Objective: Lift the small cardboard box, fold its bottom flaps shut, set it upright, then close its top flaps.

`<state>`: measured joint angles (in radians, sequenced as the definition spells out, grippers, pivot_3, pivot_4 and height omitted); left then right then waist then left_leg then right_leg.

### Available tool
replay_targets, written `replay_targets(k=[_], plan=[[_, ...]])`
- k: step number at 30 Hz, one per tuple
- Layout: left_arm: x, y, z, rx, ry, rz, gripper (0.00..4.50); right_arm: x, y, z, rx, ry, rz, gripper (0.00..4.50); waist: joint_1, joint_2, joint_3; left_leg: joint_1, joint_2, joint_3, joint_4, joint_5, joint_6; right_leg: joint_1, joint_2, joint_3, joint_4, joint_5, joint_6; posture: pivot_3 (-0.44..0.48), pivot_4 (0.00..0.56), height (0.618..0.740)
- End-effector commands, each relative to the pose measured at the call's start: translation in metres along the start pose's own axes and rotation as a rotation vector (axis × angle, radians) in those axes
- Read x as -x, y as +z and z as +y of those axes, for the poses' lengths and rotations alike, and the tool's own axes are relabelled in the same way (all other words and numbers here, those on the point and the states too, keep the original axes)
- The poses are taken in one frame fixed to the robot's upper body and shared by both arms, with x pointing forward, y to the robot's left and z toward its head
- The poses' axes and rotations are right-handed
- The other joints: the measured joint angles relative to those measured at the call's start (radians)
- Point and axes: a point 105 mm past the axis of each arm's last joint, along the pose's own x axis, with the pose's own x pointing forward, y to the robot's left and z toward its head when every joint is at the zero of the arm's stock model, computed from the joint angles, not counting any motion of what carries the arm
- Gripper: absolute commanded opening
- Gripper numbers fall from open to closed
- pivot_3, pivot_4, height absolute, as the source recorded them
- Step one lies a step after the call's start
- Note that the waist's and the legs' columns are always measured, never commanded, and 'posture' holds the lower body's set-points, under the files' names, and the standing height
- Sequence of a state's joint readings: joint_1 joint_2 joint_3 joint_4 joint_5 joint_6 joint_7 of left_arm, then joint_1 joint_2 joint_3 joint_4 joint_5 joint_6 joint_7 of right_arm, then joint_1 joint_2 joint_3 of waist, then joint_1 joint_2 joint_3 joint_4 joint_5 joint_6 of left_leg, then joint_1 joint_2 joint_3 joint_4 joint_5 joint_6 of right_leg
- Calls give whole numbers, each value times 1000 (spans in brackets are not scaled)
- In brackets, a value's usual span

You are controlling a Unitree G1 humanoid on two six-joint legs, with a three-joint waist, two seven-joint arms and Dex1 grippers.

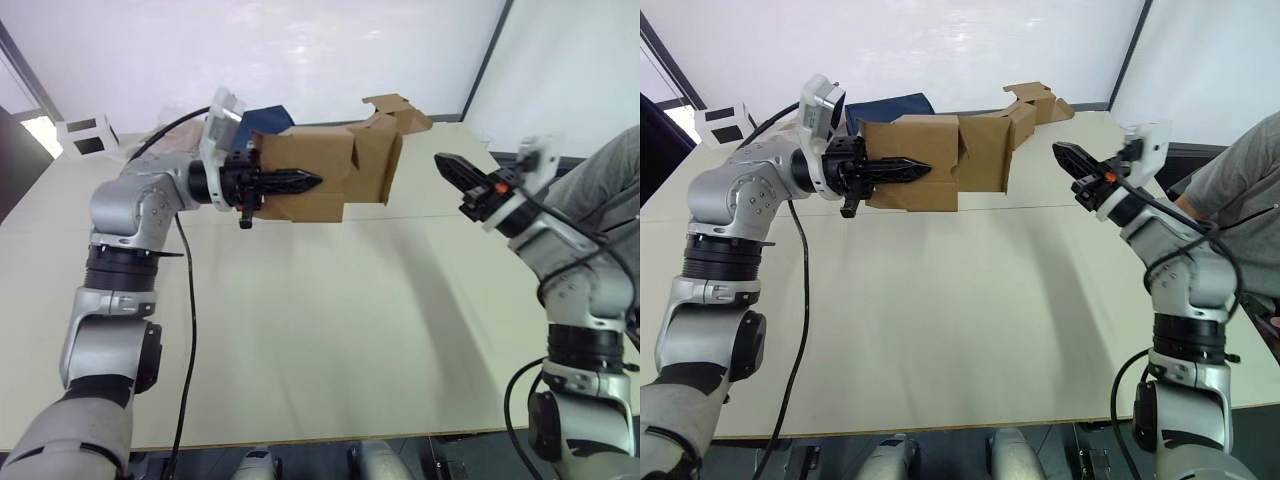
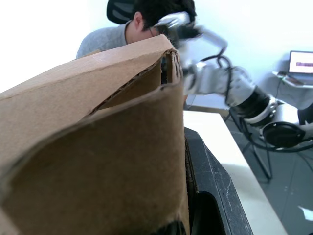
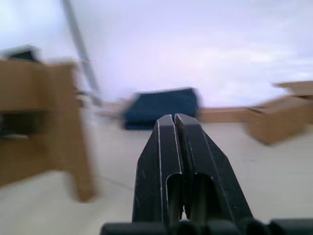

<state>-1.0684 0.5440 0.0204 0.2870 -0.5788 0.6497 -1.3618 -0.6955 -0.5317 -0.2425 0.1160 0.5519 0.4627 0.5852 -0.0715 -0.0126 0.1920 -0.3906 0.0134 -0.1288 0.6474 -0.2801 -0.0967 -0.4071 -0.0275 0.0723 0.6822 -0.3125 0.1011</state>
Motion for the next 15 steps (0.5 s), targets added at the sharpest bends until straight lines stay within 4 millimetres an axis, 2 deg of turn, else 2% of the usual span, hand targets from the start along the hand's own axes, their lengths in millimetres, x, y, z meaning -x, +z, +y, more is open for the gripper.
replay_targets(k=[1,4,7,15], plan=[[-3,19,-9,-66,-30,-28,0,-22,4,22,28,98,-45,54,0,0,0,0,0,0,0,0,0,0,0,0,0,0,0,0,150,740],[-2,19,-7,-68,-21,-22,0,-26,8,55,-38,271,-86,54,-2,0,0,0,0,0,0,2,-4,0,0,0,0,0,0,0,150,740],[1,19,-4,-70,-2,-26,0,-18,11,82,-133,406,-114,54,1,0,0,0,0,0,0,2,-4,0,0,0,0,0,0,0,150,740],[1,16,-3,-53,-1,-37,0,-5,18,101,-293,464,-173,54,2,0,0,0,0,-1,0,3,-5,0,-1,-1,0,0,0,0,150,740]])
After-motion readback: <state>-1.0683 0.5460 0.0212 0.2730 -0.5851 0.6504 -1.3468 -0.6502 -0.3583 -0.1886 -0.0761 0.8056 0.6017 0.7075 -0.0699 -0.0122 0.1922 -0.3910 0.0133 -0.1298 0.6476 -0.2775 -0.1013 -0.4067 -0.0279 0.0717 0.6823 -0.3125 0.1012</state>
